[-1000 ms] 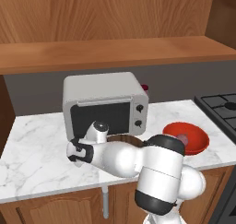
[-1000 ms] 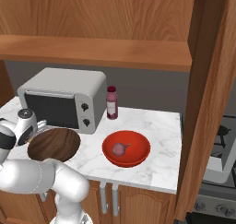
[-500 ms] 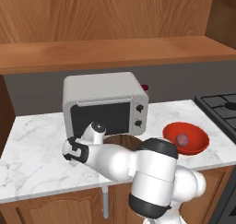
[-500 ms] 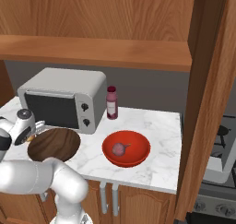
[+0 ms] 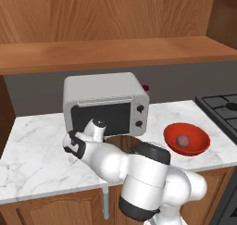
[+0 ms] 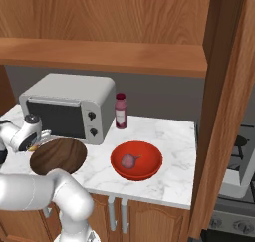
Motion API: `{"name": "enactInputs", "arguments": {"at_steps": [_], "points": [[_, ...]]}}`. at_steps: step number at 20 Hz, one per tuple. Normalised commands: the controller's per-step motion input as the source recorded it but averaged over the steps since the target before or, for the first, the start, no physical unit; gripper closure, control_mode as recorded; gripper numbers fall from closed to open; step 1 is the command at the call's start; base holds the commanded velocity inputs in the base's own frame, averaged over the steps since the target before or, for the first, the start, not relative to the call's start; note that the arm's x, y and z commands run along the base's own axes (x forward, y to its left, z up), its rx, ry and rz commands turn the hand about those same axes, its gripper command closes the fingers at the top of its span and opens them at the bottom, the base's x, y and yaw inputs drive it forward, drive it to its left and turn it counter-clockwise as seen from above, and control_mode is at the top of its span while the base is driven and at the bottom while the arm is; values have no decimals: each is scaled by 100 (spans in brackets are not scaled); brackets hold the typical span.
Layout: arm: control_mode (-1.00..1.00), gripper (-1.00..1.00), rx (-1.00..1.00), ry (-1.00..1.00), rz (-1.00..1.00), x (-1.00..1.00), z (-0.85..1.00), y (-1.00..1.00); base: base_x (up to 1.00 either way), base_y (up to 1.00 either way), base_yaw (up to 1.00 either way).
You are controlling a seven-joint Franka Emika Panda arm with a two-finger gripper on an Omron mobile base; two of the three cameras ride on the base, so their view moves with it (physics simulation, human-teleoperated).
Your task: Pick both bowls and place them on the counter. Then place the mango in one bowl and place the onion in the other bowl.
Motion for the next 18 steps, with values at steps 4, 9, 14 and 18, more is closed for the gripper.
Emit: {"name": "enactInputs", "arguments": {"at_steps": [4,9,14,18], "points": [[-100,100,3,12,-12,-5,0,12,0,0,0],[-100,100,4,2,-13,-29,10,16,0,0,0],[-100,100,0,0,-11,-17,36,13,0,0,0],[-100,100,0,0,-9,-13,53,7,0,0,0]]}}
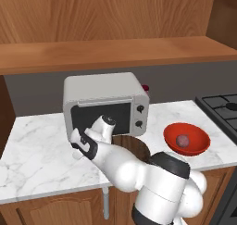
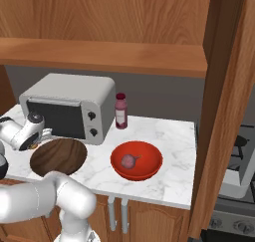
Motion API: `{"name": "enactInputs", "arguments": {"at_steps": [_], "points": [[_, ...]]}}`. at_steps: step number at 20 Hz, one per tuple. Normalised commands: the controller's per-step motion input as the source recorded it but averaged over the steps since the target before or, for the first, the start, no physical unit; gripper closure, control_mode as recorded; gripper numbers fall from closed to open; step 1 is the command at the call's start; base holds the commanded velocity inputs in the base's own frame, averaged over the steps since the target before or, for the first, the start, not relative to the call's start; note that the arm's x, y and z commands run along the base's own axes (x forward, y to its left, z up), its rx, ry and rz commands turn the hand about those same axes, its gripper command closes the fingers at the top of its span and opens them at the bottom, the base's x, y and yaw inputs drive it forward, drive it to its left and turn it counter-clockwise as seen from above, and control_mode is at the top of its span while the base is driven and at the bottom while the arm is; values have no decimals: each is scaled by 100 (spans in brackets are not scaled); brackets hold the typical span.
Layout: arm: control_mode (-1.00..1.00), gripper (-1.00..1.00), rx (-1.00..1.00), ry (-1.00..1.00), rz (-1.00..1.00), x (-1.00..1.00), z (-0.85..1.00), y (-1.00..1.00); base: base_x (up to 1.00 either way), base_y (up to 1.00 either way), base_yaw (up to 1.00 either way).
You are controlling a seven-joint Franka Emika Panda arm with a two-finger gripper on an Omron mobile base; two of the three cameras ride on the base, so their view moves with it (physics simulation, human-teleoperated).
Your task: Pick both bowls and place them on the counter. Then place the mango in one bowl and place the onion in the other bowl.
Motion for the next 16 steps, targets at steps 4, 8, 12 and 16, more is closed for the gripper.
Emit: {"name": "enactInputs", "arguments": {"at_steps": [4,8,12,16], "points": [[-100,100,0,0,-9,-18,62,5,0,0,0],[-100,100,0,3,-12,-33,60,4,0,0,0],[-100,100,-2,2,-14,-33,56,1,0,0,0],[-100,100,-7,1,-17,-30,54,-5,0,0,0]]}}
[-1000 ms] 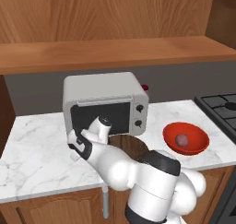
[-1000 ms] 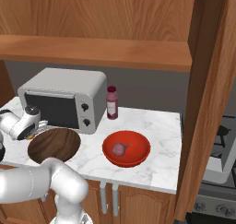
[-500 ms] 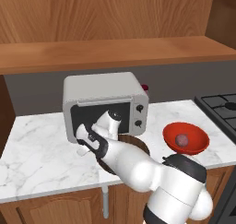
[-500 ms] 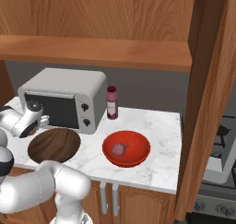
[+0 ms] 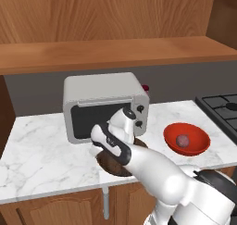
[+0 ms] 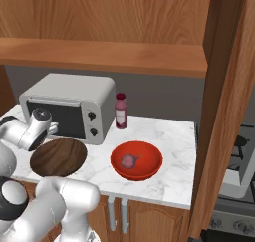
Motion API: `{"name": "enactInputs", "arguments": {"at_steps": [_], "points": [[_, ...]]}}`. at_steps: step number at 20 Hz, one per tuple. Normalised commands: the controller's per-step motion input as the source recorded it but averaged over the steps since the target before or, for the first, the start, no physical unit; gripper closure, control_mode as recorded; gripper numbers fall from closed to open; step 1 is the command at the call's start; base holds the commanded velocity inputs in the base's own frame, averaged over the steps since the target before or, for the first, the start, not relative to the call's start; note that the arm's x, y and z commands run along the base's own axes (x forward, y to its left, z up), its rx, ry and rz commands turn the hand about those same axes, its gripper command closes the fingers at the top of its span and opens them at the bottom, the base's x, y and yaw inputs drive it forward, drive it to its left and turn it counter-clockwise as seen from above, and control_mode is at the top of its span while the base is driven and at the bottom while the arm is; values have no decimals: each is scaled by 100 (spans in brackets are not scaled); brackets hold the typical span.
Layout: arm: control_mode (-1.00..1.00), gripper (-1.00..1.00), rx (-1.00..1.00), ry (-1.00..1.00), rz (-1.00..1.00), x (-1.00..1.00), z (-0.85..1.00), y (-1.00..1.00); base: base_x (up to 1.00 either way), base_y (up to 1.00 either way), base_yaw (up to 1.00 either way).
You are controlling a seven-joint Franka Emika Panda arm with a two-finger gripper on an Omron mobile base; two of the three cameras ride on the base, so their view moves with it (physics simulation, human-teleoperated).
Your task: Pick both bowls and place them on the counter. Then place the mango in one bowl and place the onion in the other bowl.
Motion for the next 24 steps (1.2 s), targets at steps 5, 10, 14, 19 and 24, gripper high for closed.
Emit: {"name": "enactInputs", "arguments": {"at_steps": [5,10,14,19,24], "points": [[-100,100,-8,12,-24,-28,51,-14,0,0,0],[-100,100,-12,21,-30,-21,35,-22,0,0,0],[-100,100,-19,18,-32,-10,6,-12,0,0,0],[-100,100,-4,8,-29,-1,-8,8,0,0,0],[-100,100,0,8,-29,0,-14,28,0,0,0]]}}
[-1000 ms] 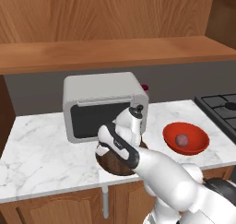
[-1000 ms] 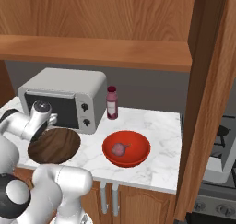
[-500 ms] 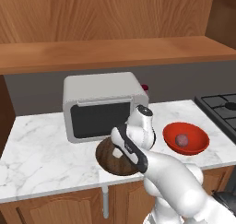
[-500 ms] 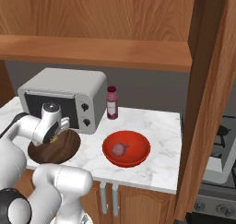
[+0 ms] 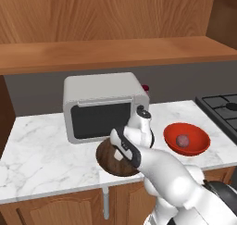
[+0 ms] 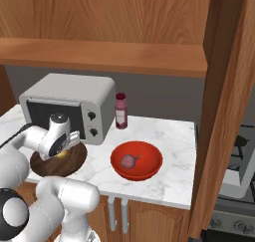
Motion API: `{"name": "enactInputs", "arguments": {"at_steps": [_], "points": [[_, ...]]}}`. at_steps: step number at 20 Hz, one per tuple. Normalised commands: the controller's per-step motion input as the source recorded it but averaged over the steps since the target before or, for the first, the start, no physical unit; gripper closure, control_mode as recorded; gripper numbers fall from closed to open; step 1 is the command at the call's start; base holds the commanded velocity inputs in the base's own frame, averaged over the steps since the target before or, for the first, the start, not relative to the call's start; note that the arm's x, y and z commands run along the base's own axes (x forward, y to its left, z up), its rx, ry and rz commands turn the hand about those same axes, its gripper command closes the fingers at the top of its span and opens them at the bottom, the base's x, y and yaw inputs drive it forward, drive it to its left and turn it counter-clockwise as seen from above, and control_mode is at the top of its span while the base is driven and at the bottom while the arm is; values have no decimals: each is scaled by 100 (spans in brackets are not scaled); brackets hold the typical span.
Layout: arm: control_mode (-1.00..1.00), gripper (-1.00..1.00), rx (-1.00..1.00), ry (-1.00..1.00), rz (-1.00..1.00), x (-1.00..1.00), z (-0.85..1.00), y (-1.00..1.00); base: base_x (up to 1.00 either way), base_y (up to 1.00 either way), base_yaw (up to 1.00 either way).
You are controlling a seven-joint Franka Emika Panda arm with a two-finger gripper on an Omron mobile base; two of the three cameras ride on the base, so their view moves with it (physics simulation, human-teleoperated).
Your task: Pick both bowls and place them on the counter. Then place the mango in one bowl and place the onion in the other bowl.
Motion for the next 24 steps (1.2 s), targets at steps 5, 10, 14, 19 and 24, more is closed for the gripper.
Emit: {"name": "enactInputs", "arguments": {"at_steps": [5,10,14,19,24], "points": [[-100,100,0,13,-27,0,-17,22,0,0,0],[-100,100,0,6,-25,0,-7,18,0,0,0],[-100,100,0,6,-23,-3,0,11,0,0,0],[-100,100,0,9,-22,-7,0,8,0,0,0],[-100,-100,0,8,-22,-11,0,11,0,0,0]]}}
